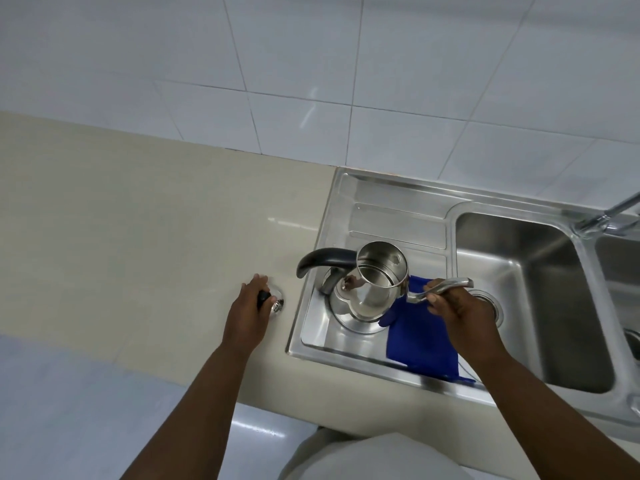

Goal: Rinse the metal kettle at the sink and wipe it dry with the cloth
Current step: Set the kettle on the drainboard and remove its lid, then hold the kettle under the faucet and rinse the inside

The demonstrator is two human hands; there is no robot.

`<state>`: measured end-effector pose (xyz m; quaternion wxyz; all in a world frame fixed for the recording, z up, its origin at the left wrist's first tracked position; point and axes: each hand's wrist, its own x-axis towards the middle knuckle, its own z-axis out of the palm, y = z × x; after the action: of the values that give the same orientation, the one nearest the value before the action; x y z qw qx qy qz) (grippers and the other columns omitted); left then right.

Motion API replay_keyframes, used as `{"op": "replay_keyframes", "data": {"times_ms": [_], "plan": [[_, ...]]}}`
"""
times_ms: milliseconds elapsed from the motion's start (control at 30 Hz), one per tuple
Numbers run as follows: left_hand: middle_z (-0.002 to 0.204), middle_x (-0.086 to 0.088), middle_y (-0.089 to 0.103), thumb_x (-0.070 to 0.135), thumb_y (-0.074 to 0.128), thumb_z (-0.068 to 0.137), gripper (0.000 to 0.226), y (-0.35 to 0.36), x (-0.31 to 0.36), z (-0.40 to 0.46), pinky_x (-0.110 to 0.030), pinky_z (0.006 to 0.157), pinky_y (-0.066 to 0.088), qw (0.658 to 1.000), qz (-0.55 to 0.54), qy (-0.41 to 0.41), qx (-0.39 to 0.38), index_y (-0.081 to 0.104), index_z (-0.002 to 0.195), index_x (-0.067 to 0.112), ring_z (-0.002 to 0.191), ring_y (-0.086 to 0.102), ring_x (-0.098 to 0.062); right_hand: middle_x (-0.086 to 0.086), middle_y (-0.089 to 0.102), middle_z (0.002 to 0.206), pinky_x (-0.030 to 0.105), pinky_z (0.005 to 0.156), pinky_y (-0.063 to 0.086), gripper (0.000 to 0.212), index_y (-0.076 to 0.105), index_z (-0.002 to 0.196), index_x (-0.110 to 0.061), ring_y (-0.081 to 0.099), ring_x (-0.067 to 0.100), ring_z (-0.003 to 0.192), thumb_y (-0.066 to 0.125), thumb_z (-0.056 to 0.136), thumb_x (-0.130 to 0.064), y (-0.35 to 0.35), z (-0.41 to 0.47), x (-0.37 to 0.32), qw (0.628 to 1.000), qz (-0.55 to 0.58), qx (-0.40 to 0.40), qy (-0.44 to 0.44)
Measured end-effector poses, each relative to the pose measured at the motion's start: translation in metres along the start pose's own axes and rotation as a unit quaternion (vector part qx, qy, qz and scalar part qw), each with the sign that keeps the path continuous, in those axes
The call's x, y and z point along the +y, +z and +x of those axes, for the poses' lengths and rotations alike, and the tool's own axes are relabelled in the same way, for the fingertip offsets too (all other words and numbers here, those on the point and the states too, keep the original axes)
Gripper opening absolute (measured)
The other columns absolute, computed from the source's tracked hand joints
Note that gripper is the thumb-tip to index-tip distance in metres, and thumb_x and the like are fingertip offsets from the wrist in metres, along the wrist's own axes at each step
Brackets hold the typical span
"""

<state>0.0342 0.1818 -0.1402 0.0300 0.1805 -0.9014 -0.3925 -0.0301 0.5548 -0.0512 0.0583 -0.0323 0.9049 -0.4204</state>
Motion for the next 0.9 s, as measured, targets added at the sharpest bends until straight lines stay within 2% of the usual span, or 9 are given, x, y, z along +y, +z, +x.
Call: {"op": "replay_keyframes", "data": {"times_ms": [133,200,233,333,433,533,600,733,900], "plan": [[0.133,-0.003,0.057,0.024,0.066,0.089,0.059,-0.007,0.01,-0.002,-0.034,0.103,0.043,0.999,-0.01,0.015,0.027,0.042,0.142,0.018,0.123,0.055,-0.021,-0.005,0.075,0.089,0.049,0.082,0.061,0.039,0.068,0.106,-0.03,0.073,0.017,0.084,0.05,0.083,-0.057,0.002,0.001,0.006,1.0,0.023,0.0,-0.008],[0.133,0.002,0.055,0.023,0.067,0.089,0.061,-0.011,0.025,-0.002,-0.022,0.098,0.043,0.998,-0.027,0.037,0.046,0.04,0.143,0.018,0.111,0.057,-0.011,-0.01,0.074,0.088,0.049,0.083,0.06,0.043,0.068,0.106,-0.033,0.073,0.015,0.086,0.049,0.083,-0.064,0.002,0.001,0.008,0.999,0.041,0.003,-0.007],[0.136,0.005,0.052,0.022,0.067,0.089,0.061,-0.012,0.036,-0.001,-0.018,0.097,0.042,0.997,-0.045,0.05,0.048,0.04,0.143,0.017,0.11,0.056,-0.008,-0.012,0.074,0.088,0.048,0.083,0.061,0.046,0.067,0.106,-0.035,0.073,0.014,0.086,0.048,0.082,-0.07,0.001,0.001,0.008,0.999,0.049,0.006,-0.007],[0.142,0.01,0.047,0.023,0.069,0.088,0.061,-0.011,0.076,0.006,-0.022,0.103,0.039,0.991,-0.08,0.108,0.006,0.042,0.142,0.016,0.128,0.046,-0.002,-0.013,0.074,0.088,0.045,0.084,0.06,0.049,0.065,0.104,-0.043,0.073,0.014,0.087,0.045,0.078,-0.079,0.002,0.0,0.007,0.998,0.061,0.004,-0.003],[0.129,0.011,0.059,0.018,0.074,0.084,0.057,-0.012,0.112,0.016,-0.008,0.098,0.038,0.982,-0.117,0.134,-0.071,0.051,0.136,0.018,0.118,0.051,0.011,-0.013,0.074,0.091,0.046,0.088,0.059,0.031,0.066,0.103,-0.043,0.072,0.013,0.091,0.052,0.083,-0.061,0.002,-0.001,0.003,0.997,0.074,-0.002,0.011],[0.118,0.006,0.067,0.01,0.074,0.082,0.044,-0.015,0.129,0.024,-0.007,0.09,0.042,0.977,-0.144,0.112,-0.11,0.062,0.123,0.022,0.106,0.059,0.008,-0.01,0.073,0.091,0.045,0.089,0.058,0.014,0.065,0.105,-0.034,0.071,0.011,0.089,0.059,0.092,-0.035,0.002,-0.002,-0.001,0.998,0.059,0.004,0.013],[0.109,0.008,0.07,0.009,0.073,0.082,0.038,-0.019,0.133,0.026,-0.01,0.085,0.043,0.977,-0.147,0.093,-0.122,0.065,0.112,0.031,0.099,0.062,0.003,-0.007,0.074,0.094,0.044,0.09,0.058,0.014,0.066,0.104,-0.032,0.071,0.012,0.09,0.062,0.094,-0.023,0.003,-0.003,0.0,0.997,0.075,0.004,0.016],[0.106,0.012,0.069,0.01,0.072,0.083,0.035,-0.029,0.145,0.022,-0.01,0.083,0.044,0.979,-0.135,0.099,-0.121,0.065,0.112,0.028,0.1,0.063,-0.005,-0.009,0.074,0.099,0.042,0.093,0.058,0.016,0.067,0.103,-0.032,0.071,0.012,0.095,0.063,0.093,-0.02,-0.002,-0.003,-0.001,0.994,0.112,-0.008,0.01],[0.111,0.013,0.068,0.005,0.069,0.085,0.037,-0.038,0.189,0.009,-0.006,0.084,0.043,0.975,-0.153,0.131,-0.097,0.064,0.117,0.022,0.103,0.062,0.0,-0.022,0.072,0.099,0.026,0.09,0.057,0.02,0.067,0.096,-0.039,0.07,0.0,0.094,0.065,0.091,-0.019,-0.036,-0.002,-0.008,0.99,0.139,0.015,-0.024]]}}
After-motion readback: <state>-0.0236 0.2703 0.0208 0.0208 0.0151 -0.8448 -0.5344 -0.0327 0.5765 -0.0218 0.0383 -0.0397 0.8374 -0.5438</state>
